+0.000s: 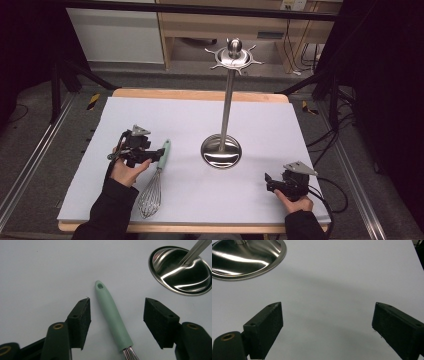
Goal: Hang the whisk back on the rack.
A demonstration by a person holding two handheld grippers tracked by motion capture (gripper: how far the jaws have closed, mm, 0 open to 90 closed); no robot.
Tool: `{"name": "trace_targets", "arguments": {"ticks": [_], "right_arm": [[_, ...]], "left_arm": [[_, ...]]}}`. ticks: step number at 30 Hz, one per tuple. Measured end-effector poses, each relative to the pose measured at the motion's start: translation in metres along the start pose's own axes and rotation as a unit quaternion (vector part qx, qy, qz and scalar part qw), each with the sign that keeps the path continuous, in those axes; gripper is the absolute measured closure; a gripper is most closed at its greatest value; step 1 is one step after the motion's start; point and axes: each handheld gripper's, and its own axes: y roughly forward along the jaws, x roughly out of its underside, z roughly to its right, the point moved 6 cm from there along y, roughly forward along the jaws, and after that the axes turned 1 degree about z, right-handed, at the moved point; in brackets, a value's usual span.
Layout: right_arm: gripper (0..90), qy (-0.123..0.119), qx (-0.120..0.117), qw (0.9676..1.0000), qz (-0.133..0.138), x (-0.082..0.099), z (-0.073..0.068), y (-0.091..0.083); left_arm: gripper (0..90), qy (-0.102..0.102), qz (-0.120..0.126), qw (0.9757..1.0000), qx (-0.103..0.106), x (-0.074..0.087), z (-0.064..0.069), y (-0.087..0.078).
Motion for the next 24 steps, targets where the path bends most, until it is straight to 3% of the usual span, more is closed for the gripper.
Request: {"name": "trace_targets", "arguments": {"ticks": [10,24], "right_arm": [[10.3,-0.006,0.000,1.0000,-0.002,0.001,0.000,0.001],[10.3,-0.005,-0.001,1.0000,-0.005,0.001,-0.001,0.001]], "left_arm": [[44.0,0.000,-0.048,0.9988,-0.003,0.020,0.000,0.014],[52.5,-0.017,-0.090,0.9958,0.004,0.036,0.007,0.028]]}}
